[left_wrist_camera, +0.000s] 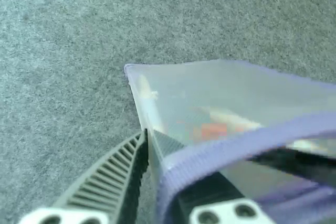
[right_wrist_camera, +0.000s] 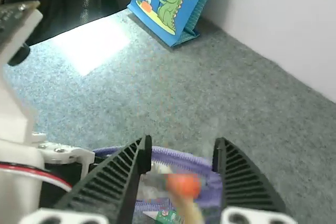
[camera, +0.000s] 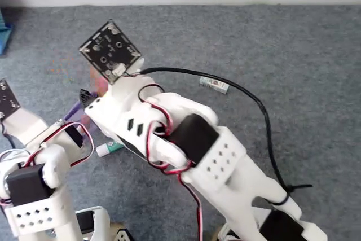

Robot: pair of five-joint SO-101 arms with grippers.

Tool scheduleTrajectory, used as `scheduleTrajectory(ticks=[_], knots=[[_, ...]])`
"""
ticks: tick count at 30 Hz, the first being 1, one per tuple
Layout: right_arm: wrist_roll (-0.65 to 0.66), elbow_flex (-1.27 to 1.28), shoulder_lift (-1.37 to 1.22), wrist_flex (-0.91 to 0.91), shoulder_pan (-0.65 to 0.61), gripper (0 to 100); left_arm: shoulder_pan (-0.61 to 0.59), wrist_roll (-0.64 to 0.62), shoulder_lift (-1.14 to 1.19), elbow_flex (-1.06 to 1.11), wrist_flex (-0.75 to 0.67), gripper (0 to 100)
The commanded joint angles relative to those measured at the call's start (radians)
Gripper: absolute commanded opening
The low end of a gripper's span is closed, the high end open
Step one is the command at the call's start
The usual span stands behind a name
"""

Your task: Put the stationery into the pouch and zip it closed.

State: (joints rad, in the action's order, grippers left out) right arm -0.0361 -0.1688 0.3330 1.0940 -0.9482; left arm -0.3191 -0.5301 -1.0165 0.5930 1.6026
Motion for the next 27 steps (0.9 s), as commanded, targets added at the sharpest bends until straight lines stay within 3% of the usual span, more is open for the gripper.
scheduleTrajectory(ticks=[1, 8, 15, 24, 27], knots=[[-0.006, -0.04, 0.077, 0.024, 0.012, 21.6, -0.003, 0.008, 0.017, -0.042, 0.002, 1], [-0.006, -0.04, 0.12, 0.053, 0.054, 21.6, -0.003, 0.009, 0.017, -0.042, 0.002, 1], [-0.006, -0.011, 0.039, 0.058, 0.351, 21.6, -0.006, 0.011, 0.017, -0.039, 0.006, 1], [0.006, -0.012, -0.308, 0.185, 0.634, 21.8, -0.006, 0.011, 0.015, -0.036, 0.008, 1], [0.112, -0.054, -0.453, 0.179, 0.69, 21.8, -0.003, 0.012, 0.015, -0.036, 0.008, 1]])
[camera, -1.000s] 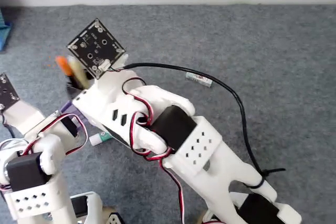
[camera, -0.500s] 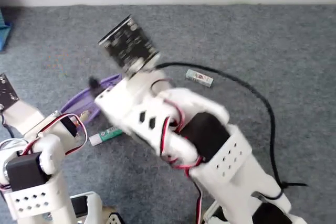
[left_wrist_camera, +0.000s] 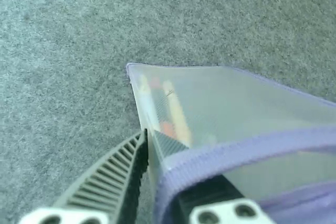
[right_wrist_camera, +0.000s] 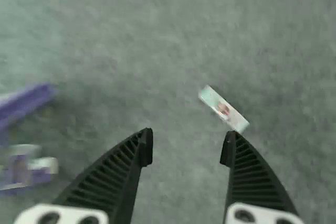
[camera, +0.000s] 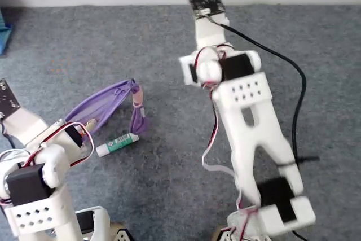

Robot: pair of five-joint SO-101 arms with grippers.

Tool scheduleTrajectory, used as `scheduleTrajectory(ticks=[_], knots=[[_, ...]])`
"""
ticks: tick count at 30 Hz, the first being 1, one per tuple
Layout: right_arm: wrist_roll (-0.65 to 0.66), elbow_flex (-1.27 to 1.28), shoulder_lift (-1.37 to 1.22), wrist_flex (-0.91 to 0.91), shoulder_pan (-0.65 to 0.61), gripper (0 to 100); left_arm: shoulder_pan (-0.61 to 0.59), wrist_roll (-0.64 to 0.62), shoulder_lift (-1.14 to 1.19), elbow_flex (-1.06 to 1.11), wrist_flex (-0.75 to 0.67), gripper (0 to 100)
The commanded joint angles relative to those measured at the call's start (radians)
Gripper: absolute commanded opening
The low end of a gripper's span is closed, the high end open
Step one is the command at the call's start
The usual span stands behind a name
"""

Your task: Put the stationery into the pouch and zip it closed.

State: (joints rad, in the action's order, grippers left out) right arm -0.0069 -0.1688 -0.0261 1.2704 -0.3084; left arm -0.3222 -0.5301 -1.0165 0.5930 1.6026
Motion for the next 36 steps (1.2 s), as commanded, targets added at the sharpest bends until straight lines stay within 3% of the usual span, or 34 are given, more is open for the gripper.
scheduleTrajectory(ticks=[1, 11, 21, 25, 29, 32, 36], knots=[[0.117, -0.077, -0.145, 0.005, 0.061, 21.8, 0.0, 0.014, 0.015, -0.036, 0.008, 1], [0.298, -0.437, -0.587, 0.012, 0.099, 21.8, 0.0, 0.063, 0.017, -0.036, 0.002, 1], [0.393, -0.775, -0.964, 0.05, 0.07, 21.7, 0.0, 0.061, 0.017, -0.036, 0.002, 1], [0.416, -0.904, -1.059, 0.151, 0.061, 17.5, 0.0, 0.061, 0.017, -0.036, 0.003, 1], [0.414, -1.088, -1.081, 0.295, 0.059, 0.4, 0.0, 0.058, 0.015, -0.036, 0.003, 1], [0.414, -1.217, -1.079, 0.423, 0.059, 3.7, 0.0, 0.057, 0.015, -0.035, 0.002, 1], [0.413, -1.364, -1.078, 0.529, 0.05, 0.8, 0.0, 0.055, 0.015, -0.035, 0.002, 1]])
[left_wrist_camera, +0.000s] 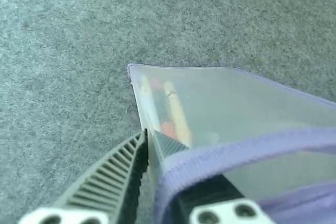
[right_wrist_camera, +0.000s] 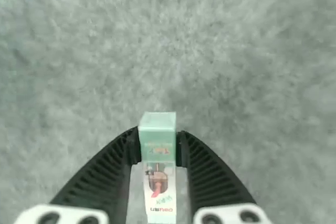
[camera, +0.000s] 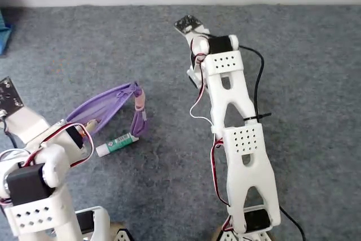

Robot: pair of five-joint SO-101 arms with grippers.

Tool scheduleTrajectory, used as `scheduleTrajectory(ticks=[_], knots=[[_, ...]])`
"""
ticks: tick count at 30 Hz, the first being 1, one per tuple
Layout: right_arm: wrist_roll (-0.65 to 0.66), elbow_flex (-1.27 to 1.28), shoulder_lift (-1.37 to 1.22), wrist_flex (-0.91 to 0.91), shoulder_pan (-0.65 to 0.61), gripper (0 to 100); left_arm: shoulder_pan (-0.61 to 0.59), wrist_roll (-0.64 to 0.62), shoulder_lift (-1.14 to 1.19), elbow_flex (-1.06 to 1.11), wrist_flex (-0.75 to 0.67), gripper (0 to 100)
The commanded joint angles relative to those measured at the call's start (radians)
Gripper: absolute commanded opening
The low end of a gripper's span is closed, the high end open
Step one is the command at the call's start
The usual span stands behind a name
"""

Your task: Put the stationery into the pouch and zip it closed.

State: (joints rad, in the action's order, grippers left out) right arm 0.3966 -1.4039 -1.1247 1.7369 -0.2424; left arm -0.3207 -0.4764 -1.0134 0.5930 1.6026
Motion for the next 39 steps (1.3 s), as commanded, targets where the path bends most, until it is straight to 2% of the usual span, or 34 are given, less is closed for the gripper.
scheduleTrajectory(ticks=[1, 7, 9, 19, 23, 28, 35, 39], knots=[[0.009, -0.153, 0.022, 0.062, -0.016, 0.9, -0.002, 0.002, 0.012, -0.035, 0.002, 1], [0.008, -0.103, 0.13, 0.065, -0.016, 0.8, -0.002, 0.002, 0.008, -0.035, 0.009, 1], [-0.034, -0.04, 0.214, 0.065, -0.015, 0.8, -0.002, 0.002, 0.006, -0.041, 0.012, 1], [-0.293, 0.591, 0.854, 0.061, -0.077, 0.8, -0.008, -0.015, 0.006, -0.047, 0.035, 1], [-0.388, 0.74, 1.112, 0.058, -0.174, 0.8, -0.002, -0.074, 0.014, -0.042, 0.034, 1], [-0.462, 0.75, 1.323, 0.03, -0.348, 0.8, -0.002, -0.074, 0.014, -0.047, 0.035, 1], [-0.578, 0.75, 1.429, -0.131, -0.601, 0.8, -0.002, -0.075, 0.014, -0.085, 0.034, 1], [-0.621, 0.755, 1.422, -0.225, -0.69, 0.8, -0.002, -0.075, 0.029, -0.15, 0.035, 1]])
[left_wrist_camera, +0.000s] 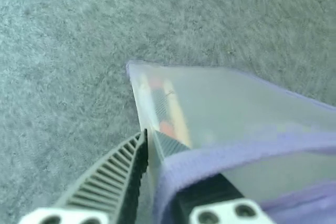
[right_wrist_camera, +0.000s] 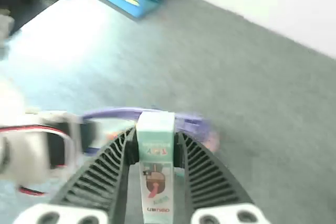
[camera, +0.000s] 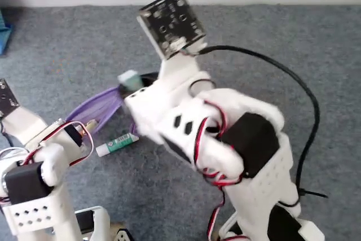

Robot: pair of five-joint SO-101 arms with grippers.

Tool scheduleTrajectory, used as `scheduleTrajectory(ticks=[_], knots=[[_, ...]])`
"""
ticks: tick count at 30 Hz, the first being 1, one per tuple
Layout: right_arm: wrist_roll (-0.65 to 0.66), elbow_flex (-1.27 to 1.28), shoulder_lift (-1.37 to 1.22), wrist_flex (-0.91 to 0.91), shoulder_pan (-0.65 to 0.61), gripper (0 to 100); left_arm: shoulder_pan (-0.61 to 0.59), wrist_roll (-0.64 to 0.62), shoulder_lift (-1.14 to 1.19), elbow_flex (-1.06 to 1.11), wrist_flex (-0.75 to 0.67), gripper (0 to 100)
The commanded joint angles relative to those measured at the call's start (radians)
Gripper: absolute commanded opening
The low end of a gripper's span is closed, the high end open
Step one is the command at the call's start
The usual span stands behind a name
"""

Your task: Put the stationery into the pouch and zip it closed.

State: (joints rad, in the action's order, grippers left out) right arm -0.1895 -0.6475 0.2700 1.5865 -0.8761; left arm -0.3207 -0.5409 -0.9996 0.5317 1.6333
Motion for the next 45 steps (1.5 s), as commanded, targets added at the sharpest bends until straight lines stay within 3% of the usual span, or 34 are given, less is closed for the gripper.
scheduleTrajectory(ticks=[1, 10, 21, 28, 34, 38, 40, 45], knots=[[-0.037, 0.009, 0.021, -0.104, -0.068, 0.8, -0.002, -0.011, 0.034, -0.102, 0.008, 1], [-0.1, 0.155, 0.013, -0.348, -0.081, 0.8, -0.003, -0.074, 0.279, -0.328, 0.121, 1], [-0.072, 0.47, 0.012, -0.782, -0.059, 0.8, -0.002, -0.072, 0.287, -0.328, 0.121, 1], [-0.018, 0.697, 0.013, -0.957, -0.03, 0.8, -0.002, -0.072, 0.287, -0.328, 0.121, 1], [-0.021, 0.775, 0.027, -0.97, -0.007, 2.9, -0.002, -0.072, 0.285, -0.328, 0.121, 1], [-0.018, 0.776, 0.09, -0.96, -0.007, 19.0, -0.002, -0.072, 0.287, -0.328, 0.121, 1], [-0.017, 0.769, 0.124, -0.894, -0.007, 25.0, -0.002, -0.072, 0.287, -0.328, 0.121, 1], [-0.023, 0.726, 0.222, -0.665, 0.002, 25.6, -0.009, -0.074, 0.285, -0.328, 0.12, 1]])
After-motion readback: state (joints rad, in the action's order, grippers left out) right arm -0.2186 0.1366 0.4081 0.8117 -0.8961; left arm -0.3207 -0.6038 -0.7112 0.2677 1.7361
